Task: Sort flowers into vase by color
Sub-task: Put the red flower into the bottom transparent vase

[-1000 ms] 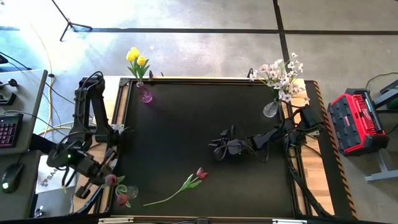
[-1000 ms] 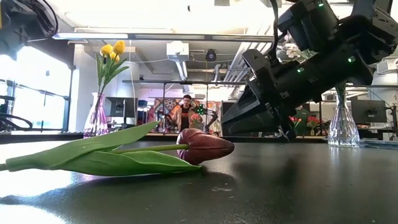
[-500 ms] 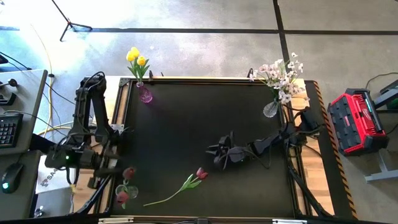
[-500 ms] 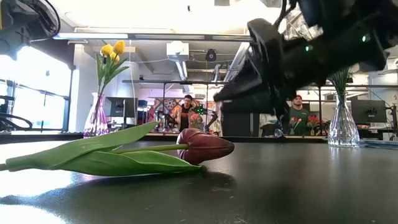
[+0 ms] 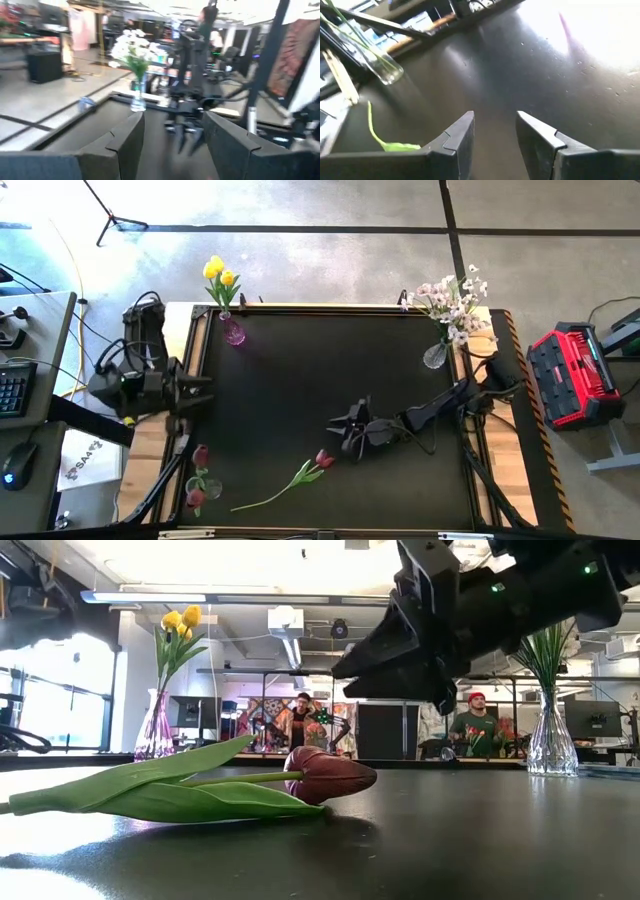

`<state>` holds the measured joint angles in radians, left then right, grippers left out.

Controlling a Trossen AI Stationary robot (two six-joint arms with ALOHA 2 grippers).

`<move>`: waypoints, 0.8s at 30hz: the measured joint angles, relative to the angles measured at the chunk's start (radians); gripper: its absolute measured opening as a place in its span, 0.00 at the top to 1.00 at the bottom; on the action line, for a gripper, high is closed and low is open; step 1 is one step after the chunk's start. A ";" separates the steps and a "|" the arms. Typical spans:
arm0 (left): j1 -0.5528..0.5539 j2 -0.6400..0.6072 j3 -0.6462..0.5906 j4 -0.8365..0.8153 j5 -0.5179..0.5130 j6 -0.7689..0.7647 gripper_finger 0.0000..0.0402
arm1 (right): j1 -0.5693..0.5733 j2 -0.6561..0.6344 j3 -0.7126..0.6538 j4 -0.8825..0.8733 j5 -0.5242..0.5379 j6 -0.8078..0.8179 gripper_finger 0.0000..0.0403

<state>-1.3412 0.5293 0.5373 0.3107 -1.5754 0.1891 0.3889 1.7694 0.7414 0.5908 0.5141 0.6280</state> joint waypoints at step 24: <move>0.463 0.159 -0.001 -0.343 0.690 -0.407 0.53 | -0.008 -0.042 0.000 -0.236 0.006 0.125 0.67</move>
<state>-0.8778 0.6886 0.5363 -0.0326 -0.8852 -0.2179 0.3805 1.7279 0.7414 0.3550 0.5205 0.7527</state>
